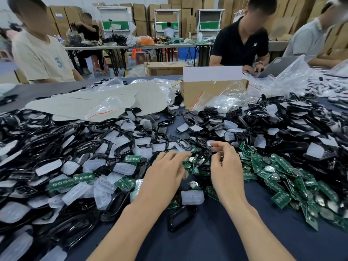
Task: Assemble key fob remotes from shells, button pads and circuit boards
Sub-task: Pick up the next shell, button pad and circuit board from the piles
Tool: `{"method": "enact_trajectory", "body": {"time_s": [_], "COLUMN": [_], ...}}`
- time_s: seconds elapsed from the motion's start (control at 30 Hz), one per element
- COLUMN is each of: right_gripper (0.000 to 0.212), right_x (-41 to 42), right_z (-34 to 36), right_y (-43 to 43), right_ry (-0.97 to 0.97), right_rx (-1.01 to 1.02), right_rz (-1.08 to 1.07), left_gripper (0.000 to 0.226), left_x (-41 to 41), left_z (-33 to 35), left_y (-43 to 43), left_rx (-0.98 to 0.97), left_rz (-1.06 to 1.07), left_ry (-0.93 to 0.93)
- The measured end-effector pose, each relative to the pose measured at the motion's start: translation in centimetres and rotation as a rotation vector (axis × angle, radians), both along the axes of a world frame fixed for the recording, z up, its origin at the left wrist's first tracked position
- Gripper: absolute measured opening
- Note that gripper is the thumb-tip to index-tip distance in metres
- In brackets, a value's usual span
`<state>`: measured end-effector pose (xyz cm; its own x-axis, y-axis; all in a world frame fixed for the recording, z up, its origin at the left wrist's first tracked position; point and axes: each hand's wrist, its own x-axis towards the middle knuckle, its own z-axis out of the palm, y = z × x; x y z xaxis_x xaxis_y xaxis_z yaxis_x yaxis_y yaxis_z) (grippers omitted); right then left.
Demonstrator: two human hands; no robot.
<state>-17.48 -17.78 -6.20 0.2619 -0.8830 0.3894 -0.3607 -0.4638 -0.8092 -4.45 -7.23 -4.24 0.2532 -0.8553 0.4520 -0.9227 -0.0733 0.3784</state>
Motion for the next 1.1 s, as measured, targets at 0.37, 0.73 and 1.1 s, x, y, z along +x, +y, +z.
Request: {"method": "enact_trajectory", "body": {"time_s": [0.37, 0.73, 1.1], "right_gripper": [0.031, 0.037, 0.046], "right_x": [1.3, 13.7, 22.3], "right_z": [-0.1, 5.7, 3.9], "right_y": [1.9, -2.4, -6.7], "right_ry": [0.091, 0.219, 0.803], "right_rx": [-0.185, -0.071, -0.099], "right_rz": [0.141, 0.33, 0.481], "left_gripper": [0.036, 0.03, 0.027], "left_x": [0.4, 4.9, 6.7], "left_z": [-0.5, 0.9, -0.2], "left_y": [0.1, 0.9, 0.9], "left_rx": [-0.052, -0.525, -0.615], "left_rz": [-0.03, 0.347, 0.453], "left_ry": [0.127, 0.724, 0.684]}}
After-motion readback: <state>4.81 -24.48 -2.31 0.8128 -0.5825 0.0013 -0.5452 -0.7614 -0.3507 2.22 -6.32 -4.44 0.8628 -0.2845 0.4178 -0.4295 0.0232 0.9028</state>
